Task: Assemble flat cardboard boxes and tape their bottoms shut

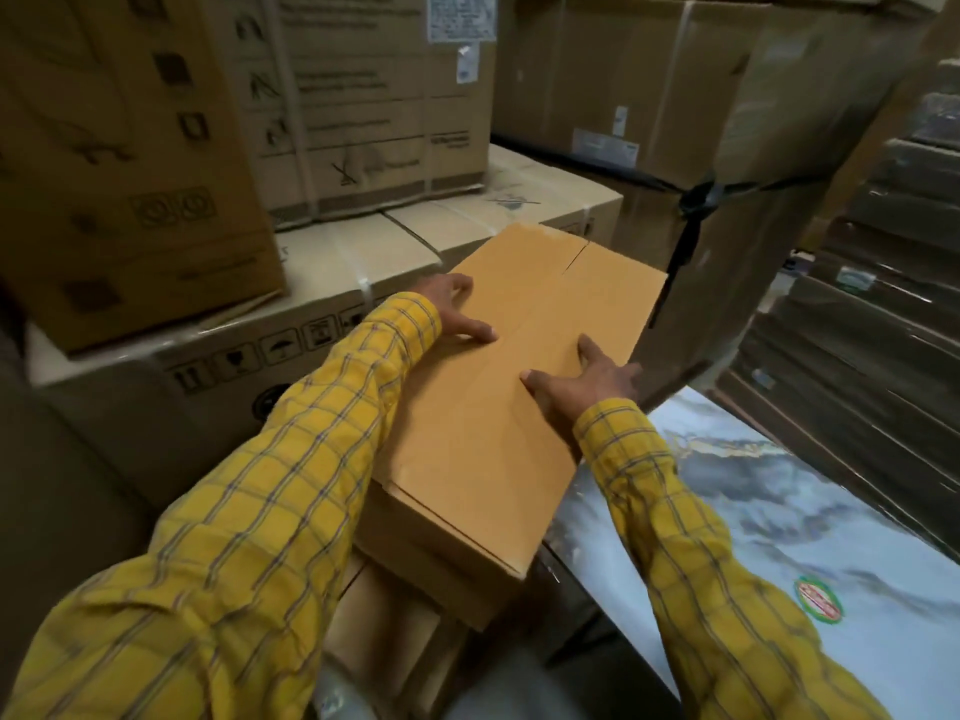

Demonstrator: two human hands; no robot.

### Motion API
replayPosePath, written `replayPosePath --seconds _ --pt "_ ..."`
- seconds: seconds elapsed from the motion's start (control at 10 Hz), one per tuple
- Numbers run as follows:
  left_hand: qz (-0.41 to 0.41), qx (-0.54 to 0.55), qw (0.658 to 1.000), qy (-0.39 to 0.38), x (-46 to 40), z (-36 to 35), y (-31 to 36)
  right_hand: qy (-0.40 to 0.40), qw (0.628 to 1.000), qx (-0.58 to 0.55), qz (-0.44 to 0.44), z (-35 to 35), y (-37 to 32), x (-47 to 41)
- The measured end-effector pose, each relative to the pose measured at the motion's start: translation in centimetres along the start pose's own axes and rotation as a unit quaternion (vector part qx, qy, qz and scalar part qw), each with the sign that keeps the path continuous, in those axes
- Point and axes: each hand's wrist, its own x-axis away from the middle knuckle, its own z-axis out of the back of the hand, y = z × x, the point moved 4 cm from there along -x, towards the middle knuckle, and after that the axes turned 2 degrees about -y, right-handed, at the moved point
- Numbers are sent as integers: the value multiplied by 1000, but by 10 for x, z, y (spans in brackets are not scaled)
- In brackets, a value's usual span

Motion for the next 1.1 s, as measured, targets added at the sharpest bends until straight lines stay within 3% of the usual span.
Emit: replayPosePath --seconds 0.3,0.6,0.8,0.9,1.1 --pt "48 8 999 -19 10 2 -97 -55 998 5 -10 -96 -18 32" --pt "75 -39 995 -52 11 -23 -156 -64 995 71 6 -141 -5 42" --pt "77 -145 982 -98 -3 -21 -133 -88 994 61 25 -131 1 38" --pt "34 -172 981 -78 -10 -19 -106 -107 993 34 26 -124 4 39" --pt "-60 -135 987 -59 -19 -43 -23 -93 995 -5 46 -82 20 33"
